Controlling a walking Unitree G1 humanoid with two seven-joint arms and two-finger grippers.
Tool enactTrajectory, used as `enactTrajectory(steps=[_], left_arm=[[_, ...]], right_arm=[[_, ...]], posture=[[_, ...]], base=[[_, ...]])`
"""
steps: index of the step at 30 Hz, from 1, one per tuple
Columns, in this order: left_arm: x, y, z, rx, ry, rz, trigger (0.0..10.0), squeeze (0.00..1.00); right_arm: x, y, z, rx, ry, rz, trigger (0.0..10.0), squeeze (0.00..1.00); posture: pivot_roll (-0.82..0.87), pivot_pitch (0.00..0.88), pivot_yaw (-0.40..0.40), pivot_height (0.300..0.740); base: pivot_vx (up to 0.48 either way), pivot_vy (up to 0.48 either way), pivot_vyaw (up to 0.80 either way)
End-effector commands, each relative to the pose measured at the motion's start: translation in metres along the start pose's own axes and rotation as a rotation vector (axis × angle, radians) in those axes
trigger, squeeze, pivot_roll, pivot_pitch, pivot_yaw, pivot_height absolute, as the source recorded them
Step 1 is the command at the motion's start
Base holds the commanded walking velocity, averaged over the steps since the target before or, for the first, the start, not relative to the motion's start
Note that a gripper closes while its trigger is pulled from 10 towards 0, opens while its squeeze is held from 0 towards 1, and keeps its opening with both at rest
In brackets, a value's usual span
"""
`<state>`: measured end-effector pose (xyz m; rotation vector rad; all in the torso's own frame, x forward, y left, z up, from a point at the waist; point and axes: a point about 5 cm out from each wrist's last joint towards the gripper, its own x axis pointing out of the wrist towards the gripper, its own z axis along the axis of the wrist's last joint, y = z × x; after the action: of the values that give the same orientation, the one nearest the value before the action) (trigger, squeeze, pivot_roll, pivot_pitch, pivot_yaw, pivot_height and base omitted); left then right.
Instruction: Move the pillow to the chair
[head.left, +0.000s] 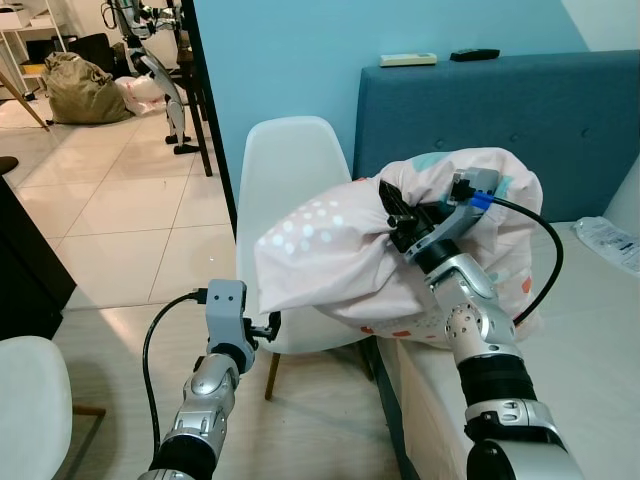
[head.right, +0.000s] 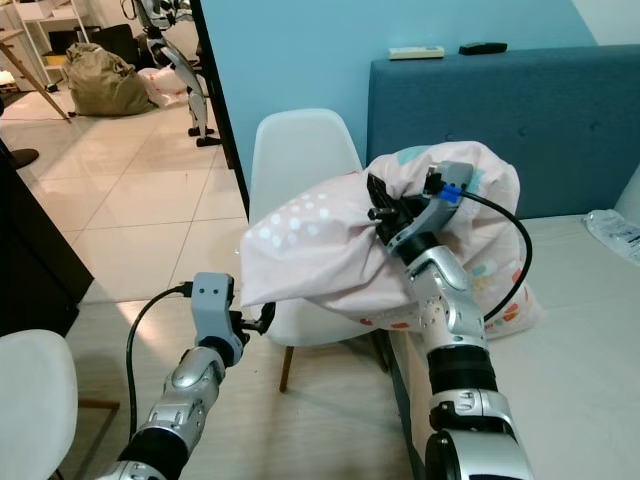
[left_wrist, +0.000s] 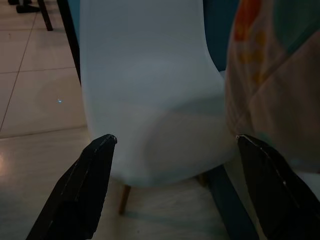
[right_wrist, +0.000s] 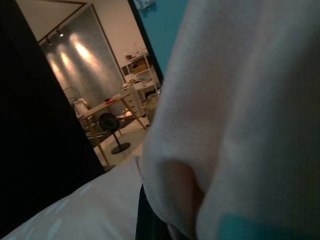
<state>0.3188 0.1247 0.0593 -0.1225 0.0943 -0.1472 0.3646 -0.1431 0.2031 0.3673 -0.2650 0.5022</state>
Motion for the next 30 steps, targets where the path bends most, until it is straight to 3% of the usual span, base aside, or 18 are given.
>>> enactTrajectory(steps=[1,30], left_arm=[[0.0037,0.0016,0.0104,0.002,-0.04,-0.002,10.0,0.0],[0.0036,-0.0004,0.0129,-0.001,-0.052,-0.015,10.0,0.0]], right_arm=[[0.007,0.0148,0.0095,-0.029,-0.04,0.077,10.0,0.0],[0.0063,0.014,0.0103,-0.032,-0.041,0.062,10.0,0.0]], posture=[[-0.05,0.0,0.006,0.74],[-0.05,0.0,0.009,0.74]], base=[[0.33,0.0,0.0],[0.346,0.0,0.0]])
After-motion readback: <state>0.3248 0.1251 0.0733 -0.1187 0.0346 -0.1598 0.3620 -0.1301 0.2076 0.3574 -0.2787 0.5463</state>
